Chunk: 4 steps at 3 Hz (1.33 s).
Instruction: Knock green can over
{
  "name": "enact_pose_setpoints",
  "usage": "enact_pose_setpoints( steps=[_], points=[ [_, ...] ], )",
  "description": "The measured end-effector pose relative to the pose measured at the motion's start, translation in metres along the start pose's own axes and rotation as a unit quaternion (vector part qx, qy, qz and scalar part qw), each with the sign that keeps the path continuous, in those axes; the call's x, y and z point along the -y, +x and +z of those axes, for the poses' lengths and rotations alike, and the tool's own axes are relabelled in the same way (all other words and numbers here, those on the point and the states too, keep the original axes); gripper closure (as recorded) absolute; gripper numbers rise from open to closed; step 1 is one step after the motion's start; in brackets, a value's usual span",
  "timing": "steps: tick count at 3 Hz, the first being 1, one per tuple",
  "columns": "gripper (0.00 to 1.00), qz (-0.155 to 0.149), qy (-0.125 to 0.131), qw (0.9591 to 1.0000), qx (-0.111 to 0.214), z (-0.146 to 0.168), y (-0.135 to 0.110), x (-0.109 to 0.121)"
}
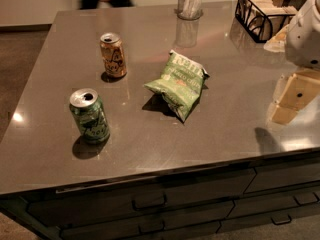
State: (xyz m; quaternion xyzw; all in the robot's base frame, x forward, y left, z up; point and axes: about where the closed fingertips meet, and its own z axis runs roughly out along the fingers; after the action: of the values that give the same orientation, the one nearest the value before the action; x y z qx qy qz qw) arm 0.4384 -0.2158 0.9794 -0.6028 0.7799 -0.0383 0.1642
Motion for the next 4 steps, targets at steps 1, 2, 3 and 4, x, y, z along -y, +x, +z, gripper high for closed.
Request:
enact_pose_setpoints(
  steps=[1,2,3,4],
  points=[
    [0.0,0.0,0.0,1.0,0.0,0.0,0.0,0.0],
    [0.0,0.013,0.001,0.9992,0.038,0.01,-0.014,-0.001],
    [0.0,0.029,-0.004,0.9949,0.097,0.03,-0.041,-0.004],
    [0.0,0.044,-0.014,0.987,0.154,0.049,-0.065,-0.006]
  ],
)
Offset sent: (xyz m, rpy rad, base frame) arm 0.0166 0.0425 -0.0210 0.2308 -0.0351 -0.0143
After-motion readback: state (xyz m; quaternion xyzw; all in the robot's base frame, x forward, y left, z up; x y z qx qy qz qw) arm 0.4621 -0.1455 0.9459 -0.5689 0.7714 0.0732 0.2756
